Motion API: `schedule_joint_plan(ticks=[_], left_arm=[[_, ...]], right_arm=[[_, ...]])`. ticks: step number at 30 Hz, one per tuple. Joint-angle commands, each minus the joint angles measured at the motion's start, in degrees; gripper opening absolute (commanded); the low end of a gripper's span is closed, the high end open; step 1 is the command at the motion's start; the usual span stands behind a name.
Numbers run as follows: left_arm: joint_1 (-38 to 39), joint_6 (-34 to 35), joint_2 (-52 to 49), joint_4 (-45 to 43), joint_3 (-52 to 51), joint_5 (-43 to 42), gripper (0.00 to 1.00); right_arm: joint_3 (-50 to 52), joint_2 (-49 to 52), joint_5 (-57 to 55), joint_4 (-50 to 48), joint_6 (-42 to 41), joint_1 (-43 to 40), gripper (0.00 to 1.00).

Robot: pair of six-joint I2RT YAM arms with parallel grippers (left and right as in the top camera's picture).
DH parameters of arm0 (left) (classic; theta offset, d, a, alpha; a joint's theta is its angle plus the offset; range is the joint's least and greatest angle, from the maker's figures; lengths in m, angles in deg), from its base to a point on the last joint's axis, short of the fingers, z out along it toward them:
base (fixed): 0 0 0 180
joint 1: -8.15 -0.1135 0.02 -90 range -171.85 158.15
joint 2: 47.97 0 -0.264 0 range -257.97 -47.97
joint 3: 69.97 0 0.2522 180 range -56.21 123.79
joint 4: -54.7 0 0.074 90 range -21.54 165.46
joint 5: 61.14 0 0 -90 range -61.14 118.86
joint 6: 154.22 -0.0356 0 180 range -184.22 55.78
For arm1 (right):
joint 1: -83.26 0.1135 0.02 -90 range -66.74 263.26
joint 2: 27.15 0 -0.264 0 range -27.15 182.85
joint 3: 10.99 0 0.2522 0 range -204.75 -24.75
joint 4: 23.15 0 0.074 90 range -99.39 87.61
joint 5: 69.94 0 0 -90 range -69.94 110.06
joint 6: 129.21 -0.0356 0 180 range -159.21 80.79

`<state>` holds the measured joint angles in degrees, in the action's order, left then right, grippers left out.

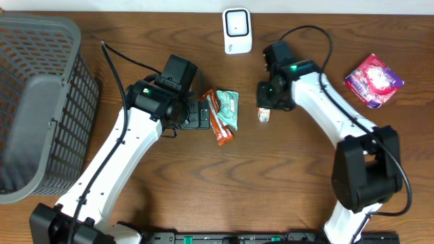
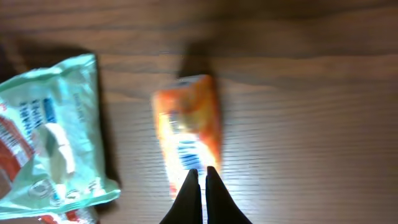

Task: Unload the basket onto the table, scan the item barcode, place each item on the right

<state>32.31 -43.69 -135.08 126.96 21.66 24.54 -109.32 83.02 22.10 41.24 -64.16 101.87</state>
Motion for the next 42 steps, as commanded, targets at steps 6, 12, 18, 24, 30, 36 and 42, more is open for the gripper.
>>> schedule_joint_plan(ticks=[6, 12, 18, 24, 30, 36, 42], left_arm=[[0.02, -0.72, -0.35, 0.17, 0.02, 0.5, 1.0], [0.02, -0.72, -0.35, 0.17, 0.02, 0.52, 1.0], [0.02, -0.72, -0.35, 0.17, 0.02, 0.5, 1.0], [0.02, -0.72, -0.35, 0.17, 0.02, 0.5, 1.0], [0.02, -0.72, -0.35, 0.17, 0.02, 0.5, 1.0], [0.02, -0.72, -0.35, 0.17, 0.02, 0.5, 1.0], [0.02, -0.72, -0.35, 0.17, 0.02, 0.5, 1.0]], right_arm=[[1.92, -0.94, -1.38, -1.4, 1.84, -0.7, 0.01], [6.03, -0.72, -0.9, -5.97, 1.22, 0.57, 0.01], [6.69, -0.72, 5.09, -9.49, 1.68, 0.61, 0.01], [6.69, -0.7, 7.28, -10.12, 1.64, 0.61, 0.01], [7.04, -0.22, 8.87, -12.46, 0.96, 1.73, 0.01], [6.91, 0.35, 8.87, -13.92, 1.09, 2.86, 0.01], [4.09, -1.86, 6.73, -10.1, 3.61, 2.14, 0.01]])
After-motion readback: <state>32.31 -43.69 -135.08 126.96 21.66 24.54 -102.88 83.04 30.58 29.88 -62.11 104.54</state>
